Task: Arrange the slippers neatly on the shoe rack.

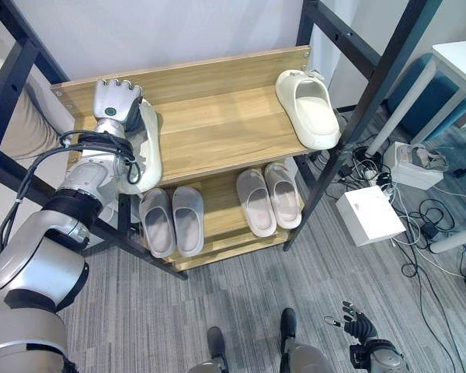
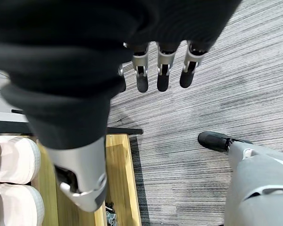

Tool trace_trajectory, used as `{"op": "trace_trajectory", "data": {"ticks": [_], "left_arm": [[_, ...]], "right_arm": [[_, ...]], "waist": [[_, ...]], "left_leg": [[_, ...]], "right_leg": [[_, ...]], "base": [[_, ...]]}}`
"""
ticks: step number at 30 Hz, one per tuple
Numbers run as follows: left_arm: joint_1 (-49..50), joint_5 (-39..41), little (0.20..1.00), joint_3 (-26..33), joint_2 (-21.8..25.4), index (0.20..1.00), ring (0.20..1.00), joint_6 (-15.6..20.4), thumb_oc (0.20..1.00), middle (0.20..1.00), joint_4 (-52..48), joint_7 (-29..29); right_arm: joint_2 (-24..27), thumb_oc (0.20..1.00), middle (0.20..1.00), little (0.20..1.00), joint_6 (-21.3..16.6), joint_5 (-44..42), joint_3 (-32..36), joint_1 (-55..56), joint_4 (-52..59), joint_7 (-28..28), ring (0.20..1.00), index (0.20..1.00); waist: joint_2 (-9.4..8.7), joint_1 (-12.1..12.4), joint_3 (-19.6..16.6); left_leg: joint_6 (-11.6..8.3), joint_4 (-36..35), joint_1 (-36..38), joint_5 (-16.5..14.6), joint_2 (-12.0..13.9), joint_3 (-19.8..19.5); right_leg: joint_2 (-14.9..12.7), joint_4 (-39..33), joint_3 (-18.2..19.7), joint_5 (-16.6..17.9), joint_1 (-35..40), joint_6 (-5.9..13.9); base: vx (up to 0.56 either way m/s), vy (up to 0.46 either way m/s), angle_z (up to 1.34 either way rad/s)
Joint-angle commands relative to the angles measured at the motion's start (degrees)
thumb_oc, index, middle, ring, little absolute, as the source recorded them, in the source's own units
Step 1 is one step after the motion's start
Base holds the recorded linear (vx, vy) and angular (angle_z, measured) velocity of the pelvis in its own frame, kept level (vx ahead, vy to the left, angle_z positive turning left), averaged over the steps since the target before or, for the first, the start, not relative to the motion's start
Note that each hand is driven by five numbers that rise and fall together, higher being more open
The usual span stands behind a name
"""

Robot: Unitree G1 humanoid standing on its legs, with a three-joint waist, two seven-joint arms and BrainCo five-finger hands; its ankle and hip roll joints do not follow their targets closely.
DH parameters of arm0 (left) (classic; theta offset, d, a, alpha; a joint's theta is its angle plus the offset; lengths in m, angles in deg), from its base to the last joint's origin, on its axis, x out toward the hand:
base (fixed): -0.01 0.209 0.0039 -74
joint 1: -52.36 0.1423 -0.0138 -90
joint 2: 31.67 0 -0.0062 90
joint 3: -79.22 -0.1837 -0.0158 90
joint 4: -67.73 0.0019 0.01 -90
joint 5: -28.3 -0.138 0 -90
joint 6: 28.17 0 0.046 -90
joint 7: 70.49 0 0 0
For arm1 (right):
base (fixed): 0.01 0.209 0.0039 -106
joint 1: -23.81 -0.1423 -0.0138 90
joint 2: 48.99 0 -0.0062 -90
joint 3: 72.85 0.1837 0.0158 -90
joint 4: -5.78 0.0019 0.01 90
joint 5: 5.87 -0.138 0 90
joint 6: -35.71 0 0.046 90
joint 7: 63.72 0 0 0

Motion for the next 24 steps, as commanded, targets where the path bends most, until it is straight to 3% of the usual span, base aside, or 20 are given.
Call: {"op": "trace_trajectory", "data": {"ticks": [1, 9, 10, 15, 24], "left_arm": [[-4.92, -1.44, 0.200, 4.04, -0.08, 0.200, 0.200, 0.12, 0.200, 0.200, -1.60, 0.33], [-7.31, -2.83, 0.200, 2.10, -5.26, 0.200, 0.200, 2.09, 0.200, 0.200, -9.19, -1.00], [-9.84, -2.55, 0.200, -0.15, -8.35, 0.200, 0.200, 2.16, 0.200, 0.200, -5.85, -1.37], [-10.79, -0.72, 0.200, -0.49, -13.20, 0.200, 0.200, 1.49, 0.200, 0.200, 1.37, -0.53], [-11.51, 3.85, 0.200, 0.15, -15.68, 0.200, 0.200, 0.36, 0.200, 0.200, 14.65, 1.46]], "right_arm": [[2.58, 1.000, 1.000, 1.000, -1.50, -1.89, -0.90, -1.65, 2.60, 0.31, 1.000, 1.000], [3.39, 1.000, 1.000, 1.000, -1.02, -1.96, -0.69, -2.58, 1.82, 0.13, 1.000, 1.000], [4.44, 1.000, 1.000, 1.000, -0.86, -2.44, -0.66, -3.29, 1.72, -0.11, 1.000, 1.000], [4.56, 1.000, 1.000, 1.000, -0.81, -1.55, -0.74, -3.79, 3.90, -2.25, 1.000, 1.000], [5.84, 1.000, 1.000, 1.000, -1.02, -1.89, 2.05, -1.63, 2.37, -3.90, 1.000, 1.000]], "waist": [[1.41, -0.51, 1.53], [2.28, -0.89, 0.89], [2.83, -1.91, 0.83], [4.06, -3.56, 0.96], [5.03, -8.10, 1.93]], "left_leg": [[0.49, -0.41, 2.94, -4.35, -2.94, -2.76], [-0.06, -0.41, 3.44, -4.06, -2.59, -3.16], [-0.25, -0.41, 3.59, -3.87, -2.35, -2.56], [0.00, -0.41, 4.17, -4.16, -2.22, -0.77], [0.41, -0.41, 5.37, -5.09, -1.60, 4.92]], "right_leg": [[-0.78, 1.25, -3.49, -6.73, 5.64, 6.08], [-0.59, 0.57, -4.11, -7.05, 6.71, 5.82], [-0.43, 0.44, -3.78, -7.07, 6.65, 5.71], [-0.17, 0.58, -1.74, -7.08, 5.95, 5.60], [0.60, 1.28, 4.09, -6.53, 2.97, 5.67]], "base": [[0.00, -0.026, 0.05], [-0.02, -0.051, 0.03], [-0.01, -0.056, 0.02], [0.01, -0.022, -0.05], [0.04, -0.008, -0.44]]}}
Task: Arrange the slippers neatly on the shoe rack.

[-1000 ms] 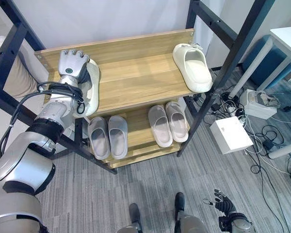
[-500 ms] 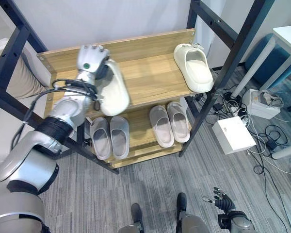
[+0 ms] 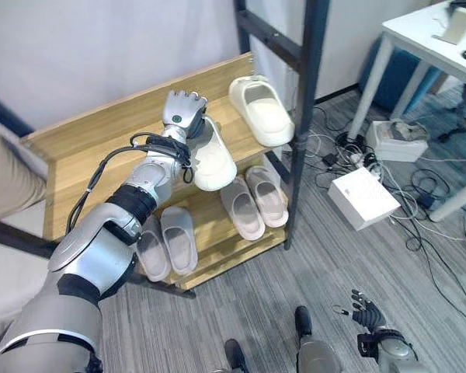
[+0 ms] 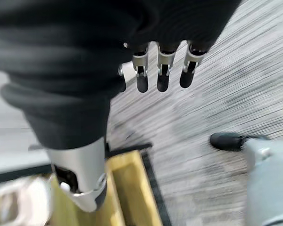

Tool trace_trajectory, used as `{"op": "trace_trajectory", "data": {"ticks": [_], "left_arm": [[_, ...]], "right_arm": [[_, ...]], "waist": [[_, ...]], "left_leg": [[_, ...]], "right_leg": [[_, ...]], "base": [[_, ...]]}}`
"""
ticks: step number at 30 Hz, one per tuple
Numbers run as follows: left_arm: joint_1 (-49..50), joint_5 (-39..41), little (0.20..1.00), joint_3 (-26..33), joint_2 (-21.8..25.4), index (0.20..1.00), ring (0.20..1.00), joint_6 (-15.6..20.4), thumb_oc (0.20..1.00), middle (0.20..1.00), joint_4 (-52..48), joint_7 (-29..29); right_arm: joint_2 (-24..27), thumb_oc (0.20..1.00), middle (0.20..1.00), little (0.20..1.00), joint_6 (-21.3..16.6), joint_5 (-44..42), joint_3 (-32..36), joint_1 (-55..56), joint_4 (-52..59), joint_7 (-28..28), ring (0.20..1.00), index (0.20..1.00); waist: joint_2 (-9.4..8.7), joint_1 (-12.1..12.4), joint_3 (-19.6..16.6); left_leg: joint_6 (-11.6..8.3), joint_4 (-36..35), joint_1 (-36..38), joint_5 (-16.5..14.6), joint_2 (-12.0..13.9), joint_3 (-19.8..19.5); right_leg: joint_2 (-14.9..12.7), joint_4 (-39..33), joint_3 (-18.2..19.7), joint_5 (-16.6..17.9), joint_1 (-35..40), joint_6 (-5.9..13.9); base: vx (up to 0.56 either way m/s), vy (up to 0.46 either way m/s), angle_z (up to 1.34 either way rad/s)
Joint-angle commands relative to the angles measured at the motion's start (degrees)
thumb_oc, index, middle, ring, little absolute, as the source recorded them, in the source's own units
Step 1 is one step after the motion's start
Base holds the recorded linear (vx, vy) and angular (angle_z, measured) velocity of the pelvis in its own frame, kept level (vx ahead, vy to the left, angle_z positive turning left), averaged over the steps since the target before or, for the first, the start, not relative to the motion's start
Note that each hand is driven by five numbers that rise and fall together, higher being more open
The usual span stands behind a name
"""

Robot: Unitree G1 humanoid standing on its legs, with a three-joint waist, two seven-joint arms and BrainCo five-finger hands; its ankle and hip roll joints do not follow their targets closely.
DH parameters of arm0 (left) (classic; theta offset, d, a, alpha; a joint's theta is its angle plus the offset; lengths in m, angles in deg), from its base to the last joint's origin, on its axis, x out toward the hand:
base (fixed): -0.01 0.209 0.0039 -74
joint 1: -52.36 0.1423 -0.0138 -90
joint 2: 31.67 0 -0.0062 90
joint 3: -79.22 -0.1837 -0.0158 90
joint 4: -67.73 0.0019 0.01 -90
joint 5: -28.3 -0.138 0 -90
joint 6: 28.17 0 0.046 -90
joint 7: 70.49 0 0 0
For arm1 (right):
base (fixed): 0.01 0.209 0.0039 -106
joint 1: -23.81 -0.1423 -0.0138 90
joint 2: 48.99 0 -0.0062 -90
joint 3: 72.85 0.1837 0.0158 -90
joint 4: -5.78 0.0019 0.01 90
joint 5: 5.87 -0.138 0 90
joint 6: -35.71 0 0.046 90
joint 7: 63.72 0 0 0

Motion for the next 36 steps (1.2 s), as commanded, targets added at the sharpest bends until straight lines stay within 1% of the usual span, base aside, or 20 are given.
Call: {"op": "trace_trajectory", "data": {"ticks": [1, 2, 3, 6, 8, 11, 16, 18, 19, 20, 21, 22, 23, 28, 30, 32, 36], "left_arm": [[-6.71, 3.79, 0.200, 2.84, 0.25, 0.200, 0.200, 0.23, 0.200, 0.200, 8.38, 0.99], [-6.71, 3.79, 0.200, 2.83, 0.25, 0.200, 0.200, 0.23, 0.200, 0.200, 8.38, 0.99], [-6.58, 4.65, 0.200, 3.49, 0.85, 0.200, 0.200, -0.14, 0.200, 0.200, 9.76, 1.48], [-6.20, 5.94, 0.200, 4.68, 2.34, 0.200, 0.200, -0.56, 0.200, 0.200, 11.29, 2.16], [-6.00, 6.13, 0.200, 5.00, 3.01, 0.200, 0.200, -0.72, 0.200, 0.200, 11.87, 2.21], [-5.41, 8.52, 0.200, 7.87, 3.72, 0.200, 0.200, -1.32, 0.200, 0.200, 13.47, 3.73], [-6.11, 9.27, 0.200, 9.51, 3.23, 0.200, 0.200, -2.11, 0.200, 0.200, 9.56, 6.38], [-6.40, 9.20, 0.200, 9.81, 2.38, 0.200, 0.200, -1.65, 0.200, 0.200, 5.33, 7.13], [-6.35, 9.18, 0.200, 9.84, 2.40, 0.200, 0.200, -1.69, 0.200, 0.200, 5.25, 7.09], [-6.84, 8.27, 0.871, 9.54, 1.74, 0.871, 0.871, -1.77, 0.871, 0.871, 2.57, 7.27], [-6.82, 8.25, 1.000, 9.55, 1.73, 1.000, 1.000, -1.80, 1.000, 1.000, 2.53, 7.25], [-6.72, 7.91, 1.000, 9.18, 1.29, 1.000, 1.000, -1.62, 1.000, 1.000, 2.47, 6.86], [-7.68, 7.86, 1.000, 8.34, -0.17, 1.000, 1.000, -1.61, 1.000, 1.000, 2.26, 6.18], [-8.83, 8.30, 1.000, 7.54, -1.93, 1.000, 1.000, -0.96, 1.000, 1.000, 0.43, 4.59], [-9.19, 9.38, 1.000, 7.32, -1.91, 1.000, 1.000, -0.08, 1.000, 1.000, -0.86, 3.03], [-9.15, 9.73, 1.000, 7.42, -2.32, 1.000, 1.000, -0.13, 1.000, 1.000, -1.11, 2.80], [-8.77, 9.97, 1.000, 7.89, -2.18, 1.000, 1.000, 0.58, 1.000, 1.000, -3.84, 1.94]], "right_arm": [[1.78, 1.000, 1.000, 1.000, -1.37, -0.91, 1.06, -2.26, -0.63, -1.29, 1.000, 1.000], [1.78, 1.000, 1.000, 1.000, -1.37, -0.91, 1.06, -2.26, -0.63, -1.29, 1.000, 1.000], [1.59, 1.000, 1.000, 1.000, -1.53, -0.68, 1.29, -1.87, -1.12, -1.57, 1.000, 1.000], [0.74, 1.000, 1.000, 1.000, -1.74, 0.05, 0.70, -1.46, -1.06, -1.82, 1.000, 1.000], [0.64, 1.000, 1.000, 1.000, -1.81, 0.22, 0.61, -1.45, -0.89, -1.94, 1.000, 1.000], [-0.20, 1.000, 1.000, 1.000, -2.02, 0.67, 0.08, -1.77, -0.21, -2.22, 1.000, 1.000], [-1.16, 1.000, 1.000, 1.000, -1.87, 1.45, -1.08, -1.23, 1.85, -2.62, 1.000, 1.000], [-1.67, 1.000, 1.000, 1.000, -1.70, 1.93, -1.76, -0.48, 3.11, -2.59, 1.000, 1.000], [-1.67, 1.000, 1.000, 1.000, -1.69, 1.94, -1.76, -0.45, 3.15, -2.60, 1.000, 1.000], [-1.75, 1.000, 1.000, 1.000, -1.55, 1.93, -1.70, -0.02, 3.45, -2.35, 1.000, 1.000], [-1.75, 1.000, 1.000, 1.000, -1.56, 1.93, -1.69, 0.00, 3.45, -2.35, 1.000, 1.000], [-1.82, 1.000, 1.000, 1.000, -1.59, 2.06, -1.83, -0.15, 3.28, -2.43, 1.000, 1.000], [-1.83, 1.000, 1.000, 1.000, -1.29, 1.72, -2.14, -0.34, 2.77, -2.19, 1.000, 1.000], [-1.63, 1.000, 1.000, 1.000, -0.61, 1.54, -2.00, -0.63, 2.09, -1.83, 1.000, 1.000], [-1.56, 1.000, 1.000, 1.000, -0.06, 1.85, -2.09, -1.01, 1.47, -1.58, 1.000, 1.000], [-1.58, 1.000, 1.000, 1.000, -0.01, 1.89, -2.13, -1.20, 1.14, -1.46, 1.000, 1.000], [-2.02, 1.000, 1.000, 1.000, 0.36, 1.90, -2.49, -1.71, 0.68, -0.95, 1.000, 1.000]], "waist": [[-1.06, -1.97, 1.98], [-1.06, -1.95, 1.98], [-1.21, -2.57, 2.06], [-1.55, -3.08, 2.11], [-1.60, -3.30, 2.31], [-1.89, -3.63, 2.37], [-2.01, -3.81, 2.28], [-1.93, -3.78, 2.04], [-1.94, -3.81, 2.04], [-1.83, -3.62, 1.75], [-1.82, -3.64, 1.73], [-1.73, -3.50, 1.60], [-1.50, -3.18, 1.18], [-1.11, -2.36, 0.50], [-0.98, -1.44, 0.07], [-0.96, -1.18, -0.09], [-1.03, 0.21, -0.59]], "left_leg": [[0.44, -0.03, 1.90, -3.26, -1.76, -2.18], [0.44, -0.03, 1.90, -3.26, -1.76, -2.15], [0.49, -0.03, 2.10, -3.48, -1.65, -1.28], [0.53, -0.03, 2.38, -3.70, -1.50, -0.16], [0.57, -0.03, 2.64, -3.93, -1.49, 0.04], [0.42, -0.03, 2.17, -3.74, -1.33, 0.75], [0.18, -0.03, 1.46, -3.46, -1.01, 0.43], [0.14, -0.03, 1.49, -3.69, -1.02, 0.02], [0.14, -0.03, 1.51, -3.69, -1.03, 0.00], [0.15, -0.03, 1.81, -3.90, -1.02, -0.55], [0.15, -0.03, 1.81, -3.90, -1.03, -0.58], [0.16, -0.03, 1.91, -3.93, -1.05, -0.87], [0.18, -0.03, 2.14, -4.05, -1.16, -1.39], [0.10, -0.03, 2.61, -4.00, -1.25, -2.51], [0.03, -0.03, 2.66, -3.84, -1.21, -3.24], [0.01, -0.03, 2.67, -3.77, -1.23, -3.63], [-0.08, -0.03, 2.50, -3.42, -1.26, -4.83]], "right_leg": [[-0.06, 1.65, -2.17, -5.99, 3.86, 5.21], [-0.05, 1.66, -2.15, -5.99, 3.85, 5.20], [0.07, 1.83, -1.39, -5.88, 3.39, 5.28], [0.34, 2.09, -0.40, -5.78, 2.80, 5.31], [0.44, 2.20, -0.20, -5.93, 2.87, 5.39], [0.72, 2.22, 0.27, -5.62, 1.97, 5.28], [0.74, 2.03, -0.49, -5.54, 1.53, 5.19], [0.68, 1.89, -0.96, -5.72, 1.99, 5.16], [0.68, 1.87, -0.99, -5.72, 2.03, 5.16], [0.61, 1.71, -1.44, -5.95, 2.76, 5.08], [0.60, 1.70, -1.48, -5.96, 2.77, 5.08], [0.61, 1.58, -1.66, -6.06, 3.12, 5.02], [0.61, 1.48, -2.05, -6.31, 3.73, 4.91], [0.59, 1.00, -3.34, -6.68, 5.28, 4.85], [0.57, 0.69, -4.18, -6.80, 5.94, 4.80], [0.55, 0.61, -4.54, -6.84, 6.24, 4.75], [0.61, 0.34, -5.71, -6.98, 6.93, 4.63]], "base": [[0.02, -0.011, -0.23], [0.05, -0.014, -0.30], [0.05, -0.010, -0.26], [0.05, -0.015, -0.25], [0.03, -0.011, -0.27], [0.04, -0.023, -0.16], [0.01, -0.011, -0.02], [0.00, 0.000, 0.00], [0.00, 0.000, 0.00], [0.02, -0.017, 0.03], [0.02, -0.021, 0.07], [0.02, -0.014, 0.09], [0.02, -0.021, 0.13], [0.01, -0.018, 0.14], [-0.02, -0.021, 0.17], [-0.02, -0.015, 0.13], [-0.03, -0.015, 0.16]]}}
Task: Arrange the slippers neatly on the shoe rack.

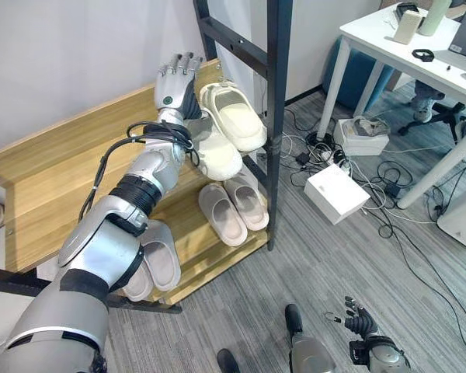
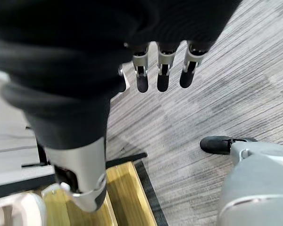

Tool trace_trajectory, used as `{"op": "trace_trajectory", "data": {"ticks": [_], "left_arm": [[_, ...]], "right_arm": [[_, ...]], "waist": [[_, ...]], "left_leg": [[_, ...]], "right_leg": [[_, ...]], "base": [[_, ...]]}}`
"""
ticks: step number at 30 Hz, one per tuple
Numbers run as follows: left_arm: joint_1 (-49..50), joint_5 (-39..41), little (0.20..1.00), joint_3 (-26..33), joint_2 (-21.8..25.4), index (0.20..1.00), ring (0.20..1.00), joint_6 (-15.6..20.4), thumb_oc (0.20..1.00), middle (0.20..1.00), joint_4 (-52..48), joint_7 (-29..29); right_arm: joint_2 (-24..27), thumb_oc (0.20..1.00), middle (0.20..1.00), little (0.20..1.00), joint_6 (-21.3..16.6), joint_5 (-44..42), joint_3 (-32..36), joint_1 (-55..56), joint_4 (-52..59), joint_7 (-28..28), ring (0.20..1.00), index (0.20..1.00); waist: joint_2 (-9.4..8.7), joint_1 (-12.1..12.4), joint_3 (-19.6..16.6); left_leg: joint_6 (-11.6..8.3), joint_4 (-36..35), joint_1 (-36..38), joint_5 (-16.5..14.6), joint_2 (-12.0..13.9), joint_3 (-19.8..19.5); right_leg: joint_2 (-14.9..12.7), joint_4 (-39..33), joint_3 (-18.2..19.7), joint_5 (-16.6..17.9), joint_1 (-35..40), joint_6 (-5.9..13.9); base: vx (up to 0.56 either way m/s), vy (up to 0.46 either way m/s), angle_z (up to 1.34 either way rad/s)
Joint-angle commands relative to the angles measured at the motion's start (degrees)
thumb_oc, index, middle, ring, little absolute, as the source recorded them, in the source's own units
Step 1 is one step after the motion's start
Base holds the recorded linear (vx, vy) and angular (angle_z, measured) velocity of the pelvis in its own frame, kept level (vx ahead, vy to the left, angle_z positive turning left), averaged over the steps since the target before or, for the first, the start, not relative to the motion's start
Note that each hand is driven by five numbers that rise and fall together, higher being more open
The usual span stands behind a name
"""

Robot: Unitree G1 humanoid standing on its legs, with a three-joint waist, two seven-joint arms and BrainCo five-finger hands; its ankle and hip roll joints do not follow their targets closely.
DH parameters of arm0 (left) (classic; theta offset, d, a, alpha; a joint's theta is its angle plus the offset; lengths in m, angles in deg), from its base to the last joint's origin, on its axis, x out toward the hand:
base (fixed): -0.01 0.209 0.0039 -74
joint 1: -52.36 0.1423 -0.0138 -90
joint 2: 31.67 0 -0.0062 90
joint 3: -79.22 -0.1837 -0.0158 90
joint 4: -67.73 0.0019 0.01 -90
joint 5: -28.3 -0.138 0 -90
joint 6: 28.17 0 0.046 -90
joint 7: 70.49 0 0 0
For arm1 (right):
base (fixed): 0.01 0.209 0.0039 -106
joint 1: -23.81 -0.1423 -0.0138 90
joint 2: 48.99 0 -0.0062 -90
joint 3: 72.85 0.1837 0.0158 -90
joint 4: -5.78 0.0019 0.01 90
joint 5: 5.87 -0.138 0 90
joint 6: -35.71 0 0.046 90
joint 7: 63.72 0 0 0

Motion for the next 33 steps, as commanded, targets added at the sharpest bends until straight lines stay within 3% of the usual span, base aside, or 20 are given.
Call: {"op": "trace_trajectory", "data": {"ticks": [1, 9, 12, 14, 17, 18, 19, 20, 26, 27, 33], "left_arm": [[-6.65, 1.40, 1.000, 2.25, 0.42, 1.000, 1.000, 0.92, 1.000, 1.000, 1.09, 0.84], [-1.89, 3.22, 1.000, 7.64, 1.39, 1.000, 1.000, 3.09, 1.000, 1.000, -11.52, 0.96], [6.01, 14.70, 1.000, 14.76, -0.67, 1.000, 1.000, 7.70, 1.000, 1.000, -20.19, 0.58], [14.53, 30.65, 1.000, 19.56, -4.61, 1.000, 1.000, 13.31, 1.000, 1.000, -27.41, -1.67], [17.80, 37.56, 1.000, 20.38, -6.15, 1.000, 1.000, 15.39, 1.000, 1.000, -29.88, -4.04], [21.63, 46.06, 1.000, 19.82, -8.11, 1.000, 1.000, 17.23, 1.000, 1.000, -33.56, -5.99], [21.64, 46.06, 1.000, 19.82, -8.10, 1.000, 1.000, 17.22, 1.000, 1.000, -33.57, -5.99], [24.61, 52.98, 1.000, 17.83, -9.74, 1.000, 1.000, 17.69, 1.000, 1.000, -34.38, -8.81], [25.79, 65.69, 1.000, 12.55, -13.65, 1.000, 1.000, 15.15, 1.000, 1.000, -29.28, -12.20], [25.64, 66.11, 1.000, 10.34, -14.80, 1.000, 1.000, 13.54, 1.000, 1.000, -26.67, -13.26], [23.34, 66.24, 1.000, 7.74, -18.62, 1.000, 1.000, 12.14, 1.000, 1.000, -20.46, -13.30]], "right_arm": [[0.76, 1.000, 1.000, 1.000, -0.85, 0.60, 0.73, -1.38, -0.60, 0.74, 1.000, 1.000], [-0.66, 1.000, 1.000, 1.000, -0.28, 0.92, 0.63, -1.34, -0.67, 1.45, 1.000, 1.000], [-1.89, 1.000, 1.000, 1.000, 0.32, 1.34, 0.91, -1.13, -0.64, 1.40, 1.000, 1.000], [-3.02, 1.000, 1.000, 1.000, 1.09, 1.77, 1.66, -0.93, -0.62, 1.47, 1.000, 1.000], [-3.21, 1.000, 1.000, 1.000, 1.38, 2.04, 1.72, -0.94, -0.63, 1.33, 1.000, 1.000], [-3.59, 1.000, 1.000, 1.000, 1.64, 1.72, 1.89, -1.24, -0.69, 1.23, 1.000, 1.000], [-3.58, 1.000, 1.000, 1.000, 1.64, 1.72, 1.89, -1.24, -0.69, 1.23, 1.000, 1.000], [-3.88, 1.000, 1.000, 1.000, 2.02, 1.27, 1.25, -2.17, -1.03, 1.25, 1.000, 1.000], [-4.10, 1.000, 1.000, 1.000, 3.51, 0.70, -1.50, -5.47, -1.75, 1.30, 1.000, 1.000], [-4.72, 1.000, 1.000, 1.000, 4.14, 0.90, -2.80, -6.65, -1.98, 1.36, 1.000, 1.000], [-6.02, 1.000, 1.000, 1.000, 4.98, 1.21, -5.10, -8.02, -2.27, 0.94, 1.000, 1.000]], "waist": [[0.84, 1.54, 0.15], [0.43, 4.25, -0.53], [0.31, 5.51, -0.92], [0.26, 6.98, -1.32], [0.44, 7.28, -1.55], [0.44, 8.03, -1.70], [0.44, 8.01, -1.71], [0.41, 8.55, -1.93], [0.41, 9.12, -2.32], [0.53, 9.01, -2.55], [0.80, 8.28, -2.69]], "left_leg": [[-0.37, -0.01, 1.25, -2.26, -1.26, -5.78], [-0.66, -0.01, 0.33, -1.47, -1.33, -8.54], [-0.65, -0.01, 0.17, -1.27, -1.46, -9.73], [-0.66, -0.01, 0.15, -0.94, -1.68, -10.89], [-0.68, -0.01, 0.07, -0.83, -1.72, -11.34], [-0.73, -0.01, -0.12, -0.54, -1.75, -12.11], [-0.73, -0.01, -0.14, -0.53, -1.75, -12.13], [-0.80, -0.01, -0.23, -0.25, -1.75, -12.69], [-0.85, -0.01, -0.43, 0.20, -1.98, -13.64], [-0.80, -0.01, -0.31, 0.12, -1.91, -13.42], [-0.71, -0.01, -0.04, -0.07, -1.92, -12.85]], "right_leg": [[0.71, 0.01, -5.72, -8.15, 6.01, 4.80], [0.61, -0.24, -8.33, -8.47, 7.05, 4.38], [0.42, -0.24, -9.54, -8.66, 7.55, 4.14], [0.28, -0.24, -10.67, -8.86, 8.12, 3.92], [0.20, -0.24, -11.17, -8.95, 8.29, 3.87], [0.13, -0.24, -11.92, -9.05, 8.52, 3.73], [0.13, -0.24, -11.94, -9.06, 8.52, 3.73], [0.09, -0.24, -12.70, -9.17, 8.79, 3.67], [0.08, -0.24, -13.82, -9.23, 9.27, 3.71], [0.13, -0.24, -13.72, -9.27, 9.25, 3.77], [0.13, -0.24, -12.97, -9.38, 9.22, 3.79]], "base": [[-0.04, -0.014, 0.11], [-0.03, -0.013, 0.21], [-0.01, -0.010, 0.22], [0.00, -0.005, 0.24], [-0.01, -0.002, 0.28], [-0.01, -0.004, 0.28], [-0.01, -0.003, 0.24], [-0.01, 0.004, 0.32], [0.00, 0.006, 0.18], [0.03, 0.008, -0.01], [0.01, 0.002, 0.00]]}}
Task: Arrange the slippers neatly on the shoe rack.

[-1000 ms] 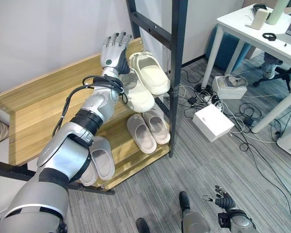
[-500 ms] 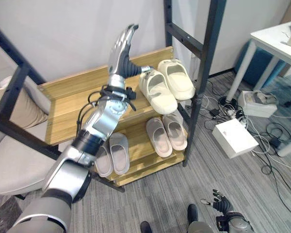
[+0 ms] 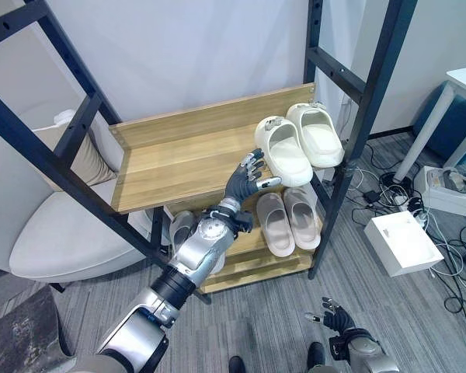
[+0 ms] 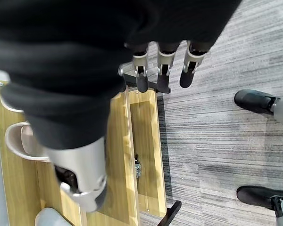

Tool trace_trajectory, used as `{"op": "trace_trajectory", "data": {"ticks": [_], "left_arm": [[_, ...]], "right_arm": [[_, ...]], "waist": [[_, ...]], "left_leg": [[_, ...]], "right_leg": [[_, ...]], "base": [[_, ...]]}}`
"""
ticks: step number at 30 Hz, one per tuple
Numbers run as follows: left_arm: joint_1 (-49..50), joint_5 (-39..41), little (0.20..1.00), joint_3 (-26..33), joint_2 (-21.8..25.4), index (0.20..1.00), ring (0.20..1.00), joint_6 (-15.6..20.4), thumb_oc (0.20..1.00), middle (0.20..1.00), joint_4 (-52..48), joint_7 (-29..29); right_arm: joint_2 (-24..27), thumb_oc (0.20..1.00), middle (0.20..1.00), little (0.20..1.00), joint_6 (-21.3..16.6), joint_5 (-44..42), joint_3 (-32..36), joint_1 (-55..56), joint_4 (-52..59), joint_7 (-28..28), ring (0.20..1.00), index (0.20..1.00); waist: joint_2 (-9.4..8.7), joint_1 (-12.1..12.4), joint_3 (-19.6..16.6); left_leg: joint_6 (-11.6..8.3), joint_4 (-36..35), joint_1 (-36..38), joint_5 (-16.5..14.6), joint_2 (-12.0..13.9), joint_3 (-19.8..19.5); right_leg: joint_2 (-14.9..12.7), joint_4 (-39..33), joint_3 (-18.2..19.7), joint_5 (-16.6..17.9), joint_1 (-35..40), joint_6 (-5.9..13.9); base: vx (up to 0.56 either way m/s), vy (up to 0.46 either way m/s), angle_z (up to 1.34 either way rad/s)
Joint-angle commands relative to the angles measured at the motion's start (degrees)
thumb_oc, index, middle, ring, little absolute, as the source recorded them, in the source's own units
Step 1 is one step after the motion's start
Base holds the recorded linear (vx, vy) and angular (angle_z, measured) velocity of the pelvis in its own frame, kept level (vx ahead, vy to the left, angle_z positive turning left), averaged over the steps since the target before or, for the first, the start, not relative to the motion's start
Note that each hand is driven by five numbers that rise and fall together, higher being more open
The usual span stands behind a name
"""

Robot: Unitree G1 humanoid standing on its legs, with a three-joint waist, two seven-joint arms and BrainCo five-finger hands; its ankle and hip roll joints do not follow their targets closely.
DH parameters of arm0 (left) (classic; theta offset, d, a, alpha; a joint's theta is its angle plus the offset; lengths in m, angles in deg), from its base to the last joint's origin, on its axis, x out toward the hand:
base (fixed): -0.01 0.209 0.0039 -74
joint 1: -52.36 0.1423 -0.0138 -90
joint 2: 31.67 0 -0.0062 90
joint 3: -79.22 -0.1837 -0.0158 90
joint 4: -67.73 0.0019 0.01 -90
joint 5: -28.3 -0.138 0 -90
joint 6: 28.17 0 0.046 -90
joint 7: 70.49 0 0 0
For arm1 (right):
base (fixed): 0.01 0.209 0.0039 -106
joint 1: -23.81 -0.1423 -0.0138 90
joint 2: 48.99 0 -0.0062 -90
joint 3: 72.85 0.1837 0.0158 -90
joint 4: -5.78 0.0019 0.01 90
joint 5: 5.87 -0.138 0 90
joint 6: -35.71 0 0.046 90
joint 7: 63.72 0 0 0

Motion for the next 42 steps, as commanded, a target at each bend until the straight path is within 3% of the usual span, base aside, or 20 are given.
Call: {"op": "trace_trajectory", "data": {"ticks": [1, 4, 20, 34, 42], "left_arm": [[-10.88, -0.97, 1.000, -0.04, -2.69, 1.000, 1.000, 0.31, 1.000, 1.000, 9.94, 0.39], [-14.65, -2.39, 1.000, 0.30, -5.68, 1.000, 1.000, 0.25, 1.000, 1.000, 18.44, 2.39], [-28.68, -4.73, 1.000, 0.91, -6.41, 1.000, 1.000, -0.11, 1.000, 1.000, 34.42, 5.21], [-36.47, -21.87, 1.000, -1.51, -3.62, 1.000, 1.000, -3.73, 1.000, 1.000, 45.75, 8.34], [-40.26, -24.32, 1.000, -1.26, -3.03, 1.000, 1.000, -4.02, 1.000, 1.000, 46.59, 11.39]], "right_arm": [[-1.52, 1.000, 1.000, 1.000, -0.42, 0.05, -1.10, -3.51, -0.57, -0.06, 1.000, 1.000], [-1.54, 1.000, 1.000, 1.000, -0.45, 0.04, -1.83, -4.48, -1.66, -0.90, 1.000, 1.000], [-0.72, 1.000, 1.000, 1.000, -1.33, -0.66, -2.16, -5.48, -4.90, -1.91, 1.000, 1.000], [1.54, 1.000, 1.000, 1.000, -2.83, -1.03, -1.50, -5.82, -6.49, -2.13, 1.000, 1.000], [2.20, 1.000, 1.000, 1.000, -3.69, -1.62, -1.84, -6.55, -6.22, -2.41, 1.000, 1.000]], "waist": [[-1.22, -0.92, 2.00], [-0.82, -2.04, 2.32], [-0.07, -5.32, 3.10], [-0.61, -7.87, 5.65], [-1.15, -8.28, 7.32]], "left_leg": [[-0.95, -0.37, 1.15, -2.36, -1.68, -1.83], [-0.95, -0.37, 1.27, -2.49, -1.69, -1.20], [-0.78, -0.37, 1.70, -3.24, -1.87, 1.04], [-0.31, -0.37, 0.41, -3.69, -1.79, 3.80], [-0.11, -0.37, -0.80, -3.55, -1.78, 4.30]], "right_leg": [[1.40, 0.07, -1.93, -6.88, 4.14, 2.95], [1.32, 0.07, -1.36, -6.76, 3.88, 3.04], [1.21, 0.07, 0.72, -6.33, 2.96, 3.63], [1.16, 0.07, 3.59, -5.00, -0.27, 4.04], [1.14, 0.41, 4.01, -4.55, -1.95, 4.18]], "base": [[0.00, 0.000, 0.00], [0.01, 0.006, 0.00], [0.02, 0.010, -0.07], [0.00, 0.012, -0.08], [-0.01, 0.010, -0.07]]}}
